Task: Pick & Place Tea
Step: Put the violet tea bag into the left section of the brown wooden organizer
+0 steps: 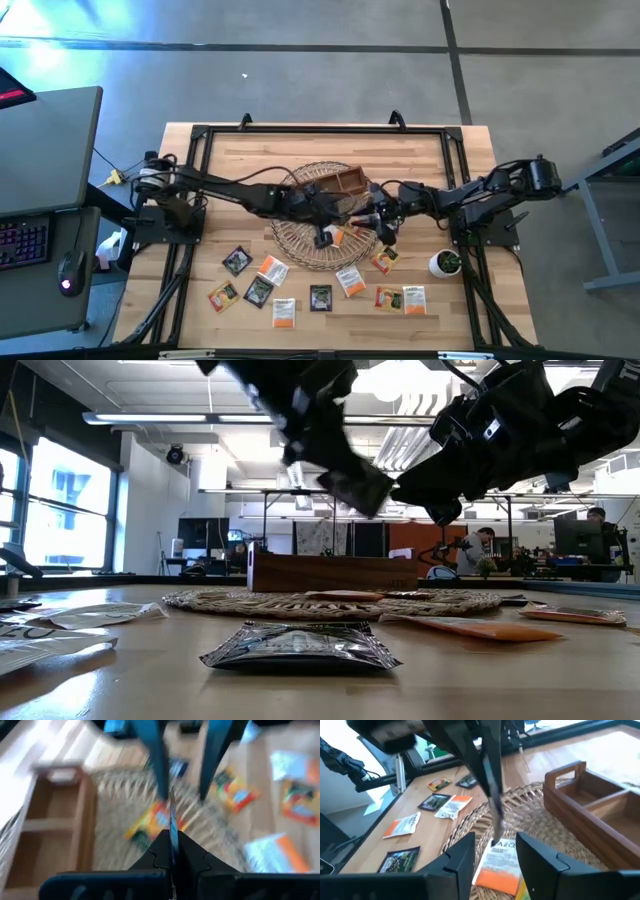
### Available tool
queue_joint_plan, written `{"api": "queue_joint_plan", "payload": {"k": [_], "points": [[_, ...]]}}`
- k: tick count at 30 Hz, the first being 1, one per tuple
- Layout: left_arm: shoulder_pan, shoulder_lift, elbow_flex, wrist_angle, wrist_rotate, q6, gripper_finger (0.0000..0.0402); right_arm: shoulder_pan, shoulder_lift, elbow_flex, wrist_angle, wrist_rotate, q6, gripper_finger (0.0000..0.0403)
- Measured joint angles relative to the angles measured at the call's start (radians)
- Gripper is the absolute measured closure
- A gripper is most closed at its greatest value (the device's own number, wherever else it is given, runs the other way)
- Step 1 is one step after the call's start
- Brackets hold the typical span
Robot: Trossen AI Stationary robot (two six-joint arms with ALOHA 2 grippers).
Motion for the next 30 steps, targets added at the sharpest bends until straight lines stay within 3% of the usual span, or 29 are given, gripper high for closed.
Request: {"api": "queue_joint_plan", "payload": {"k": [7,13,18,21,24,30], "points": [[-0.088,-0.130,-0.001,-0.170,-0.247,-0.098,0.0400,0.000,-0.019,-0.001,-0.007,-0.012,0.008,0.0259],[-0.185,-0.293,-0.031,-0.204,-0.401,-0.129,0.0400,0.000,-0.019,-0.001,-0.012,-0.017,0.010,0.0262],[-0.280,-0.463,-0.167,-0.238,-0.550,-0.218,0.0400,0.000,-0.019,-0.001,-0.022,-0.018,0.011,0.0262],[-0.320,-0.585,-0.318,-0.198,-0.640,-0.310,0.0401,0.000,-0.019,-0.001,-0.003,-0.017,0.009,0.0263],[-0.316,-0.690,-0.516,0.005,-0.617,-0.296,0.0401,0.000,-0.019,-0.001,0.061,-0.017,0.007,0.0263],[-0.206,-0.700,-0.893,0.896,-0.349,-0.021,0.0401,0.006,-0.019,-0.001,0.198,0.031,0.061,0.0263]]}}
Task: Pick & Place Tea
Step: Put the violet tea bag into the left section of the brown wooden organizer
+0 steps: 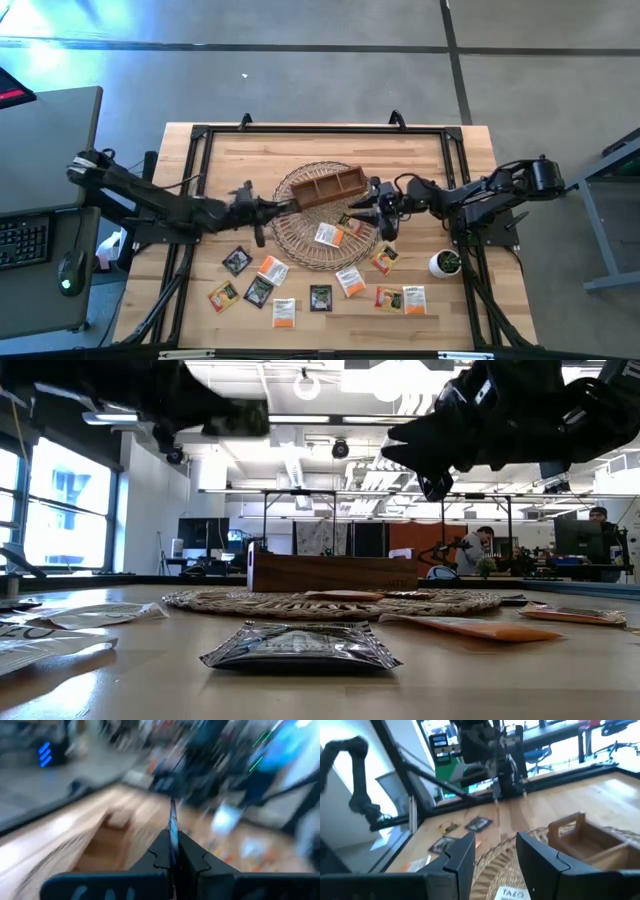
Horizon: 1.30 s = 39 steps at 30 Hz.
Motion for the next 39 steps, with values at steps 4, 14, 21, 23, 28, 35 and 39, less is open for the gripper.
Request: {"api": "queue_joint_plan", "payload": {"k": [4,14,21,23,28,35,39], "points": [[0.090,0.147,-0.106,0.403,0.122,0.017,0.0401,0.035,0.000,0.000,0.021,0.083,-0.019,0.0263],[0.173,0.494,0.102,0.640,0.252,0.075,0.0401,0.109,0.049,0.128,0.047,0.229,-0.091,0.0263],[0.172,0.535,0.187,0.592,0.273,0.096,0.0401,0.105,0.107,0.205,0.041,0.294,-0.129,0.0263],[0.172,0.534,0.189,0.599,0.272,0.097,0.0401,0.097,0.107,0.210,0.042,0.279,-0.127,0.0263],[0.172,0.534,0.189,0.602,0.272,0.094,0.0401,0.087,0.107,0.212,0.041,0.277,-0.124,0.0267],[0.172,0.534,0.189,0.598,0.268,0.094,0.0401,0.076,0.107,0.212,0.036,0.220,-0.123,0.0338],[0.172,0.534,0.189,0.597,0.255,0.094,0.0401,0.076,0.107,0.212,0.034,0.207,-0.126,0.0394]]}}
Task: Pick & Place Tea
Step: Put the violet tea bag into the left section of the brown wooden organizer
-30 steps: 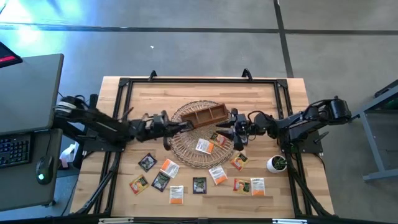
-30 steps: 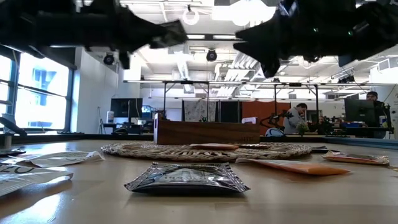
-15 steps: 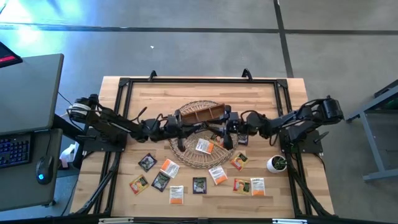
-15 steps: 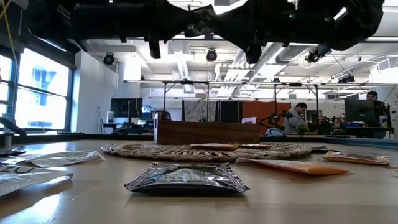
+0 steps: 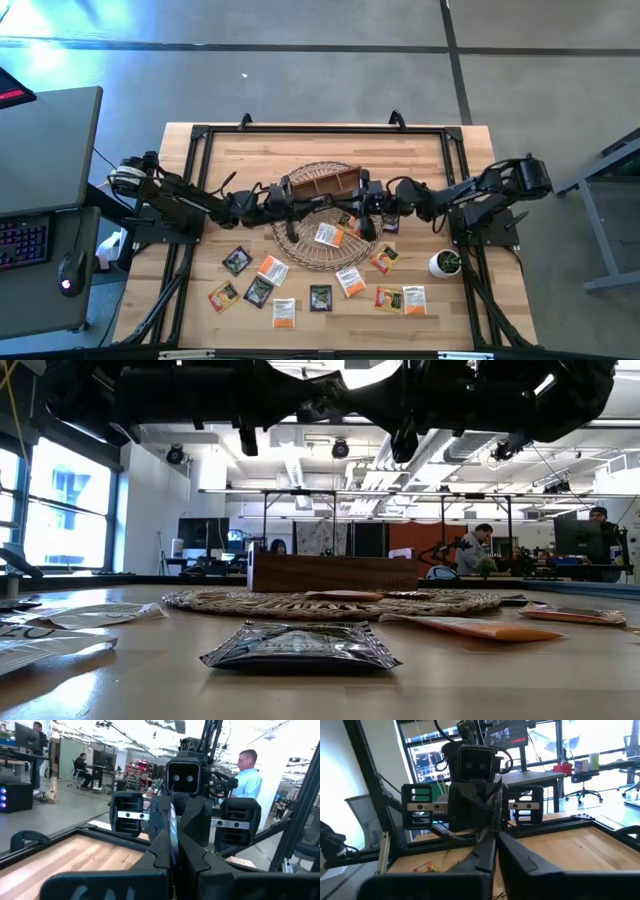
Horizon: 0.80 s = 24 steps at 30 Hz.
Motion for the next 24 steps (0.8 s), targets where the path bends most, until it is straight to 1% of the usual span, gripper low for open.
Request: {"api": "queue_joint_plan", "payload": {"k": [4,7,10,14,18,21,24], "points": [[0.000,0.000,0.000,-0.040,-0.048,0.000,0.0400,0.000,0.001,-0.001,-0.017,0.001,0.003,0.0388],[0.000,0.000,0.000,-0.051,-0.046,0.009,0.0385,-0.001,0.001,-0.002,-0.034,0.001,0.003,0.0398],[0.000,0.000,0.000,-0.065,-0.042,0.041,0.0352,0.000,0.001,-0.002,-0.055,0.004,0.002,0.0397],[0.000,0.000,0.000,-0.089,-0.065,0.046,0.0296,0.000,0.001,-0.002,-0.062,0.002,0.000,0.0400],[0.000,0.000,0.000,-0.159,-0.069,0.045,0.0243,0.000,0.001,-0.002,-0.103,-0.004,0.001,0.0401],[0.000,-0.010,0.000,-0.216,-0.069,0.046,0.0217,0.000,0.001,-0.001,-0.191,-0.013,0.035,0.0401],[0.000,-0.025,0.000,-0.260,-0.064,0.035,0.0206,0.000,0.001,-0.001,-0.301,-0.035,0.104,0.0401]]}}
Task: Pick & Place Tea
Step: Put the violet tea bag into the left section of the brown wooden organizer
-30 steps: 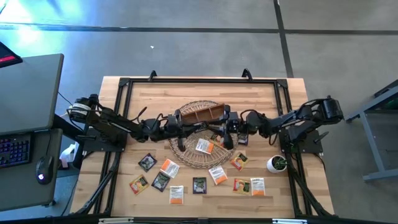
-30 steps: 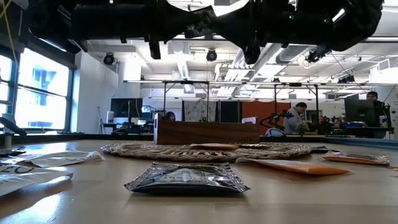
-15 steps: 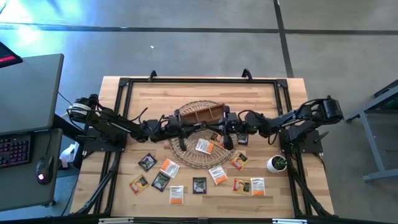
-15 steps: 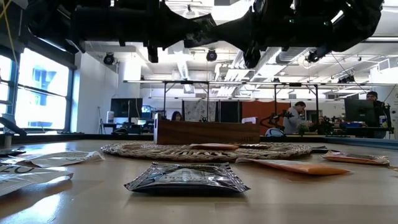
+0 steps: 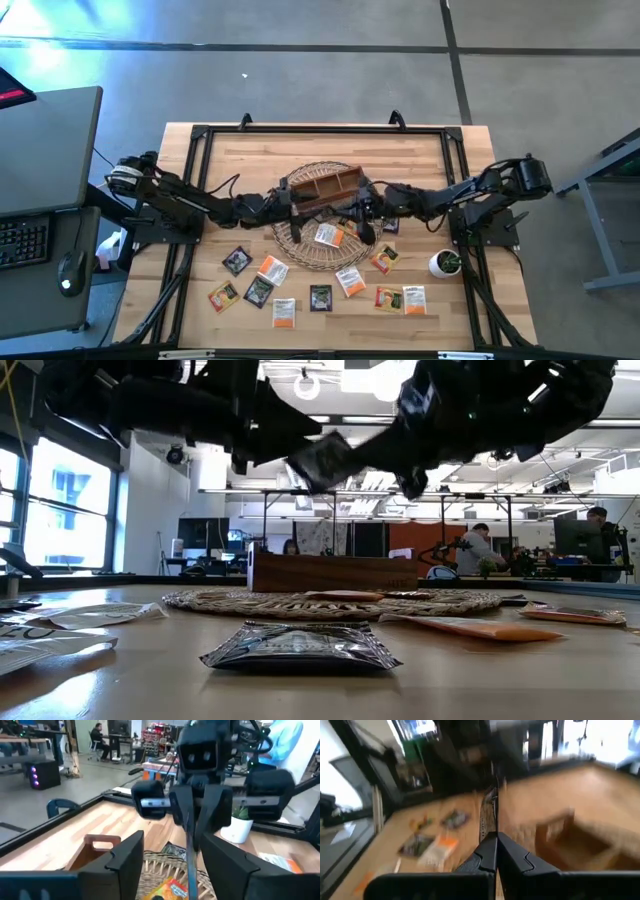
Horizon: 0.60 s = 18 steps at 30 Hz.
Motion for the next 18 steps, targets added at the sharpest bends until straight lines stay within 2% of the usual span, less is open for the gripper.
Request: {"api": "queue_joint_plan", "payload": {"k": [5,10,14,18], "points": [[0.000,-0.010,0.003,-0.110,0.081,-0.063,0.0204,0.000,0.000,0.000,-0.127,-0.093,0.031,0.0402],[0.000,-0.009,0.058,-0.316,0.139,-0.165,0.0204,0.000,0.000,0.000,-0.153,-0.171,0.017,0.0402],[0.000,0.012,0.128,-0.431,0.142,-0.171,0.0204,0.000,-0.001,0.000,-0.159,-0.174,-0.001,0.0402],[0.000,0.013,0.184,-0.449,0.208,-0.171,0.0204,0.000,-0.001,0.000,-0.160,-0.165,-0.001,0.0402]]}}
